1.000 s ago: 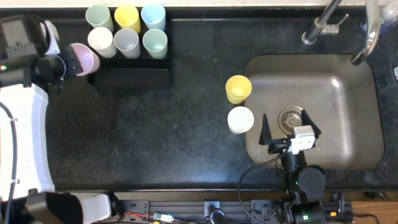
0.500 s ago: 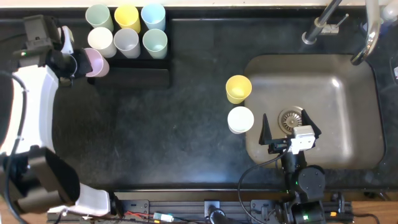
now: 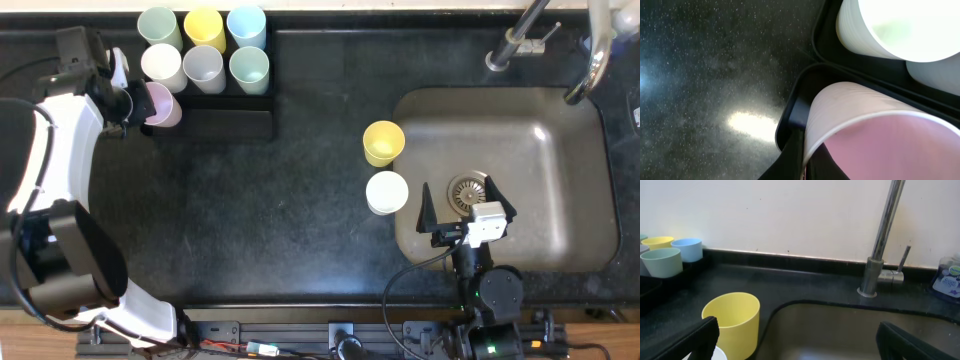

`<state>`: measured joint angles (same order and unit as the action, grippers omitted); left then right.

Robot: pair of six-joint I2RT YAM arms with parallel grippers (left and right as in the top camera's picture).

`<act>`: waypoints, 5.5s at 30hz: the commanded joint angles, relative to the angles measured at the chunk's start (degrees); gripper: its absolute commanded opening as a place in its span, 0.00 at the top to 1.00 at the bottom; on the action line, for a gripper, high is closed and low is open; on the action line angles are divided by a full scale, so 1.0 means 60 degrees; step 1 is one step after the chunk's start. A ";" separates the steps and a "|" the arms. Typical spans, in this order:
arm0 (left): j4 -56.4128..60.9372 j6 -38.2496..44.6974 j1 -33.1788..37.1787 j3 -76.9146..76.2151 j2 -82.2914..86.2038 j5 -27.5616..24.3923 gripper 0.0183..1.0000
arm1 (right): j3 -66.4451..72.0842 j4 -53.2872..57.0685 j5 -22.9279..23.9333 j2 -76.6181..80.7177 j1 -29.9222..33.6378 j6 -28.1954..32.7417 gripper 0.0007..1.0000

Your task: Store Cups

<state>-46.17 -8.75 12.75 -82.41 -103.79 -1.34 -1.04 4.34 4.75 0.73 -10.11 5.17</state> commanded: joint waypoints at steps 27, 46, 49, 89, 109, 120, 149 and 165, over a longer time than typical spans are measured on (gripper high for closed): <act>-0.1614 -0.0124 -0.0623 -0.2018 0.1045 0.1115 0.33 | 0.0127 -0.0044 0.0029 -0.0087 0.0066 0.0033 0.00; -0.4852 -0.4422 -0.7868 -0.6481 -0.0900 0.1956 0.18 | 0.0127 -0.0044 0.0029 -0.0087 0.0066 0.0033 0.00; -0.4688 -0.4754 -0.8593 -0.6473 -0.1581 0.1832 0.18 | 0.0127 -0.0044 0.0029 -0.0087 0.0066 0.0033 0.00; -0.3716 -0.5326 -0.9220 -0.6466 -0.4688 -0.0087 0.98 | 0.0127 -0.0044 0.0029 -0.0087 0.0066 0.0033 0.00; -0.4309 -1.0244 -0.5781 -0.5340 0.0933 0.2554 0.98 | 0.0127 -0.0044 0.0029 -0.0087 0.0066 0.0033 0.00; -0.5654 -1.3631 -0.3763 -0.2397 0.1188 0.1956 0.98 | 0.0127 -0.0044 0.0029 -0.0087 0.0066 0.0029 0.00; -0.4291 -1.3628 -0.3468 -0.2328 -0.1155 0.2273 0.98 | 0.0127 -0.0044 0.0029 -0.0087 0.0066 0.0033 0.00; -0.3993 -1.3606 -0.3206 -0.2328 -0.1606 0.2069 0.97 | 0.0127 -0.0044 0.0029 -0.0087 0.0066 0.0033 0.00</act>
<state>-70.02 -89.67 -7.18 -96.64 -112.03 11.16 -1.04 4.34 4.78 0.73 -10.11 5.21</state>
